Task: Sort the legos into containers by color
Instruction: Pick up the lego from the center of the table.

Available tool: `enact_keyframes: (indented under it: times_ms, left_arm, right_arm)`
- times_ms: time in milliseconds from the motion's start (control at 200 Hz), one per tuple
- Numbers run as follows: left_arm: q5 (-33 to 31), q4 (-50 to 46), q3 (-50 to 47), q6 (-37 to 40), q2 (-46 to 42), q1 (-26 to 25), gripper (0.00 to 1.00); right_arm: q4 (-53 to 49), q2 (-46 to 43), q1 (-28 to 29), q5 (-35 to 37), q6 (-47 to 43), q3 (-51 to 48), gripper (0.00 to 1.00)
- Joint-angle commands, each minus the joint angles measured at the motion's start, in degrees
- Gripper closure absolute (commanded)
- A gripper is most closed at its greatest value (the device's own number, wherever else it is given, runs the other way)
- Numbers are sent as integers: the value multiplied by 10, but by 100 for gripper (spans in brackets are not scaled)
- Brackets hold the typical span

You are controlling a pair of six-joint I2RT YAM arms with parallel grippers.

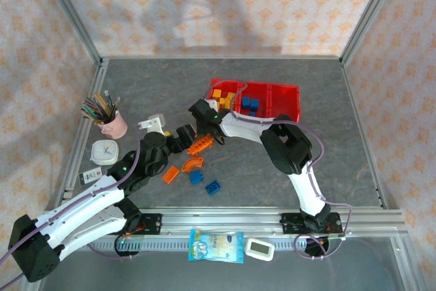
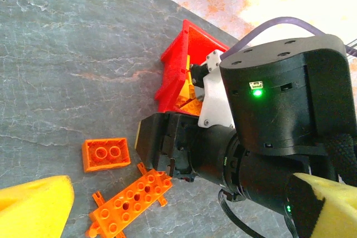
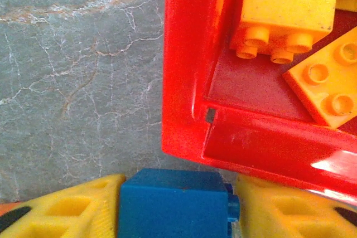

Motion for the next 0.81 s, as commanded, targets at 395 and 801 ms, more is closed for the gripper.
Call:
enact_keyframes:
  times_ms: [395, 801]
  left_arm:
    - [-2, -23, 12, -3, -4, 3, 1]
    - [46, 13, 36, 5, 30, 3, 1]
  right_arm:
    - [6, -109, -2, 2, -4, -56, 61]
    - [-14, -244, -84, 4, -17, -128, 61]
